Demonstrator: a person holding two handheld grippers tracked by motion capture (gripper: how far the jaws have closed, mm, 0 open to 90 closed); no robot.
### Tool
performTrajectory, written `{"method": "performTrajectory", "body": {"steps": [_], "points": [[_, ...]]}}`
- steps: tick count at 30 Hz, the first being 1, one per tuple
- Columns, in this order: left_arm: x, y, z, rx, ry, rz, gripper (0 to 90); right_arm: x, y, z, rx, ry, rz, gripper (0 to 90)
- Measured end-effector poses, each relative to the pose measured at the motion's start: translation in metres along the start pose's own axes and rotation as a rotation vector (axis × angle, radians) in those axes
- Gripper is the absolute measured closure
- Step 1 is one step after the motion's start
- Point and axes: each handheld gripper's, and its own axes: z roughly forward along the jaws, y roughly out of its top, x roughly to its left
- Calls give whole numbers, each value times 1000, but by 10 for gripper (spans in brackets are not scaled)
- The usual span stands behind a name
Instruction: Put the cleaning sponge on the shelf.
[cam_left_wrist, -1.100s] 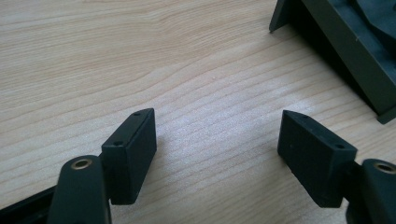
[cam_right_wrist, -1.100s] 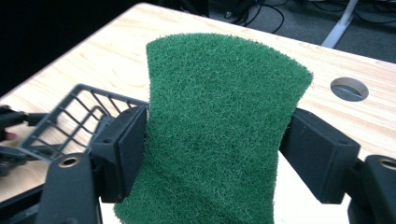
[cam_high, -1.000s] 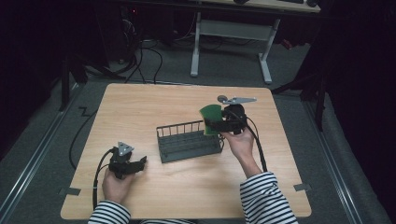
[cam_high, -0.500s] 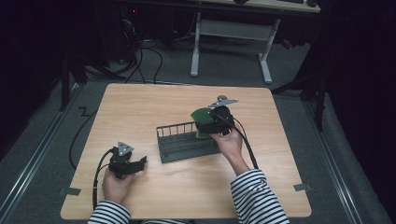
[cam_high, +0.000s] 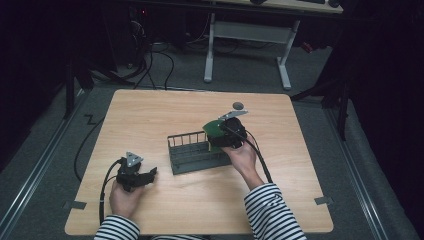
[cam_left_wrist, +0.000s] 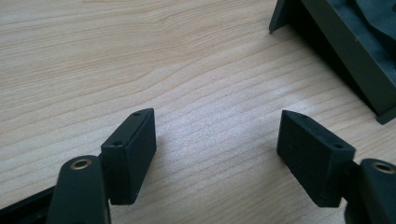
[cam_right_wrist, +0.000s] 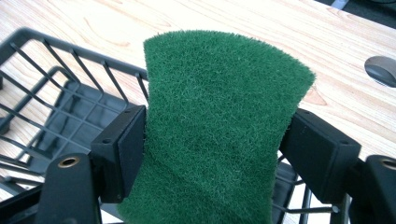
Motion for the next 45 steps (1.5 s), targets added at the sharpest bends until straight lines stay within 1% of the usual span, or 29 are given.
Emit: {"method": "performTrajectory", "body": {"steps": [2,4,10,13,16,22,24,26,29,32,33,34,37,41,44,45], "points": [[0,0,0,0,0,0,288,-1,-2,-1,2,4,8,252],[0,0,0,0,1,1,287,-1,-2,-2,8,-1,-4,256],[0,0,0,0,0,0,288,1,-4,0,20,-10,-15,263],[0,0,0,0,1,0,289,3,-6,-2,27,8,-10,264],[0,0,0,1,1,1,286,7,-6,-2,41,-10,-38,265],[0,0,0,1,1,1,287,10,-8,1,48,-9,-38,264],[0,0,0,-1,1,-1,288,9,-10,0,35,-1,-28,253],[0,0,0,0,1,-1,286,7,-12,-2,18,25,1,208],[0,0,0,-1,2,-1,287,3,-13,-4,-2,26,23,146],[0,0,0,-1,2,-1,286,2,-12,-10,-24,33,26,140],[0,0,0,1,2,0,286,1,-13,-16,-50,43,27,139],[0,0,0,1,2,0,286,1,-13,-16,-50,43,27,139],[0,0,0,1,1,0,285,0,-15,-26,-74,48,19,141],[0,0,0,1,0,0,284,-7,-22,-37,-109,62,34,189],[0,0,0,0,2,0,283,-14,-27,-42,-108,57,50,195],[0,0,0,-1,2,0,283,-16,-29,-44,-110,52,49,201]]}}
